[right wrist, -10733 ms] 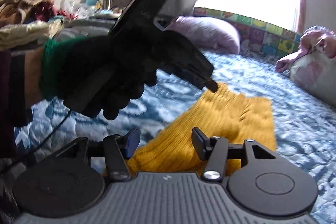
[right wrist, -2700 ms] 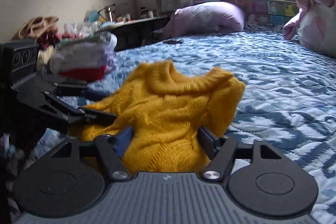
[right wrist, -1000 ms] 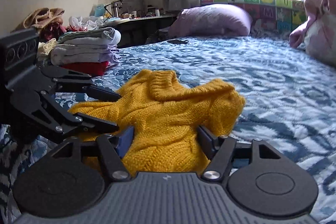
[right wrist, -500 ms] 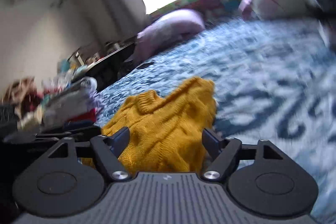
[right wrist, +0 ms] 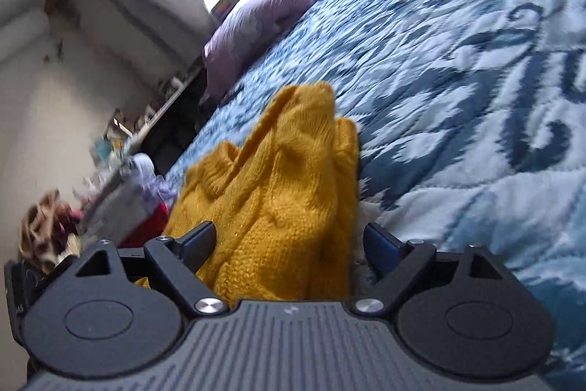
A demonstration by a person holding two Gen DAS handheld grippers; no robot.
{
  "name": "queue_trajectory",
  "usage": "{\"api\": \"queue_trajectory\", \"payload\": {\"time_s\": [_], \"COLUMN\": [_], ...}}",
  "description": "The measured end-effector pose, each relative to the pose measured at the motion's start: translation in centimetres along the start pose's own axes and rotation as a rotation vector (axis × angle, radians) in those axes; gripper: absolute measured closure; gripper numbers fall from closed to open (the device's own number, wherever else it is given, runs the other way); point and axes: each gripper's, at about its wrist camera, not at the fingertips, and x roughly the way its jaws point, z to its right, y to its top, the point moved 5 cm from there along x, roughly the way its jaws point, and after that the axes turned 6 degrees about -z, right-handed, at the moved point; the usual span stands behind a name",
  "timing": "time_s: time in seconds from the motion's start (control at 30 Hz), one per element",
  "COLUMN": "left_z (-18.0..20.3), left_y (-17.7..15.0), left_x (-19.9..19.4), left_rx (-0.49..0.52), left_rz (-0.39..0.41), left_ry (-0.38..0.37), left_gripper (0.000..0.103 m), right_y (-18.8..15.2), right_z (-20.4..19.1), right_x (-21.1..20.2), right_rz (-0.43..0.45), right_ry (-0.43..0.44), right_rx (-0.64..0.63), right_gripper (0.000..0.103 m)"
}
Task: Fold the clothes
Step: 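Grasp the folded sweater with both grippers and lift it off the quilt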
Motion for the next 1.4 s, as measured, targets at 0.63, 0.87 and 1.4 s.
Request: {"api": "queue_trajectory", "payload": {"time_s": [0.63, 0.87, 1.4], "left_z": [1.2, -0.9, -1.3], "left_y": [0.3, 0.5, -0.2], "left_x": [-3.7, -4.6, -3.7], "left_rx": [-0.084, -0.107, -0.064], "left_rz": [0.055, 0.022, -0.035], "left_ry": [-0.081, 0.038, -0.049], "left_gripper": [0.06, 0.034, 0.054], "right_y": [-0.7, -1.1, -3.8], "right_z": [-3.5, -4.7, -3.9], "right_x": [-1.0, 0.2, 0.5], "right_rz": [0.02, -0.051, 0.008], "right_ry": [0.099, 0.015, 0.094], "right_rx": [-0.028, -0.04, 0.024], "right_gripper": [0.048, 0.026, 0.045]}}
